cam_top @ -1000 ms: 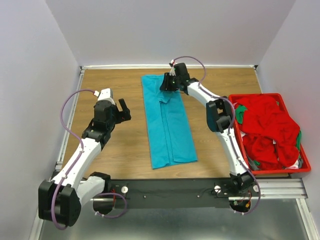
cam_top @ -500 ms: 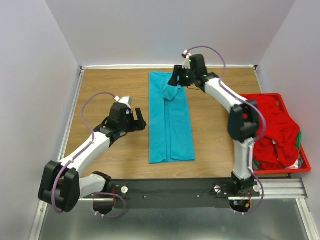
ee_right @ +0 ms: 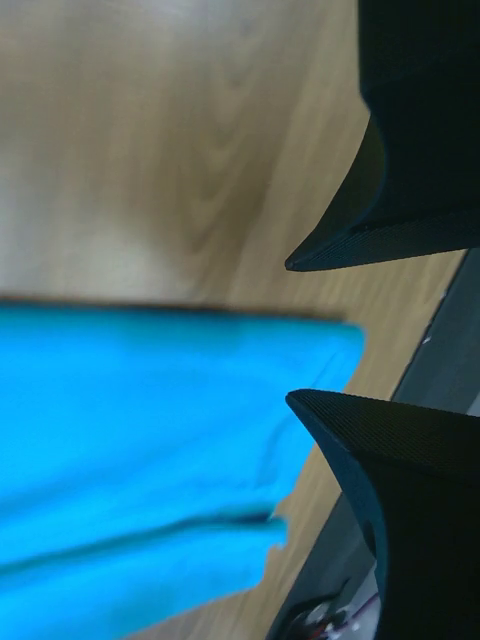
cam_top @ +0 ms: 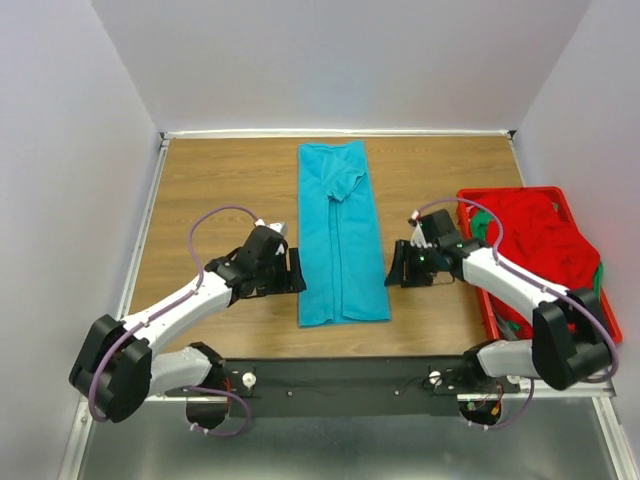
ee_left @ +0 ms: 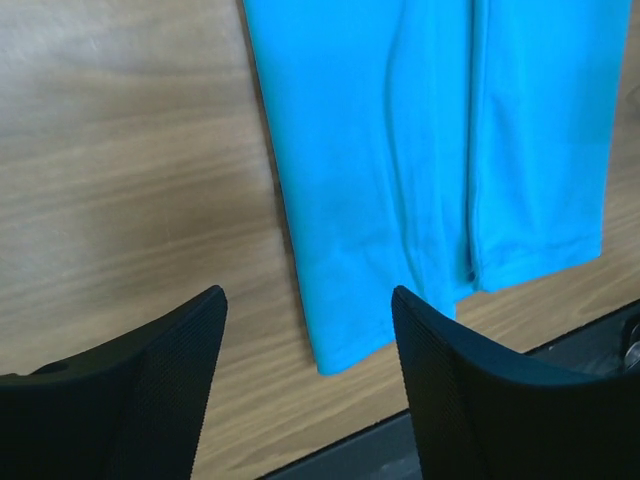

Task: Fold and stack the t-shirts
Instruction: Fold the tshirt

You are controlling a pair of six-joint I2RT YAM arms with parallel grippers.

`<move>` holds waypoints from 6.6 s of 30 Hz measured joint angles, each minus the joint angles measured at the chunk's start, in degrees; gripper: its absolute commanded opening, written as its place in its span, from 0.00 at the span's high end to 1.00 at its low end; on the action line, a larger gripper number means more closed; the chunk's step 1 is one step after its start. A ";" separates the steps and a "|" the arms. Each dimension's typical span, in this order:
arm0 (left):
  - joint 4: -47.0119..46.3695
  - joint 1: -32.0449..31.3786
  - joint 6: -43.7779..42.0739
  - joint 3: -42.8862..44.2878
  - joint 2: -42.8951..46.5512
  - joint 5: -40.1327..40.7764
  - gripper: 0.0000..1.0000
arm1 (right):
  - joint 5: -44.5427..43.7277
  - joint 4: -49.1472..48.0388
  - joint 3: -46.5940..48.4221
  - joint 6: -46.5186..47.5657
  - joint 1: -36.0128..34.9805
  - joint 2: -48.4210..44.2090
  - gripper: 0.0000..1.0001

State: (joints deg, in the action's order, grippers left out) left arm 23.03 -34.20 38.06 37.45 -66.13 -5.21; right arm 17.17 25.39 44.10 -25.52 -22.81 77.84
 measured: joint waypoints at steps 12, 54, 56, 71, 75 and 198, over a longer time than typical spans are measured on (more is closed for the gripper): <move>2.01 -7.37 3.69 -1.16 -6.38 0.07 0.40 | 5.64 1.55 -12.96 -4.35 -0.20 -5.99 0.50; 5.40 -12.68 7.85 -0.09 -10.95 0.63 0.63 | 10.73 -10.80 -19.85 -10.08 -1.64 -4.87 0.99; 5.42 -12.85 7.91 0.37 -11.56 0.63 0.63 | 10.60 -10.80 -19.85 -9.97 -1.64 -4.96 0.99; 6.05 -14.67 9.22 2.14 -14.16 0.59 1.00 | 10.29 -10.29 -21.18 -9.44 -1.66 -7.41 0.99; 7.61 -15.96 10.19 0.15 -10.78 -0.02 1.00 | 10.32 -7.91 -22.18 -10.78 -3.69 -9.84 0.99; -24.59 2.60 -1.97 22.05 -40.09 9.57 0.77 | -8.15 -18.21 56.48 10.62 -2.93 53.62 0.79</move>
State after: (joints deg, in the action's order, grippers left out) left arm -1.56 -31.59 36.10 59.51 -106.21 4.36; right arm 9.02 7.18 100.57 -14.90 -25.74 131.46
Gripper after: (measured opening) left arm 0.230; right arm 0.175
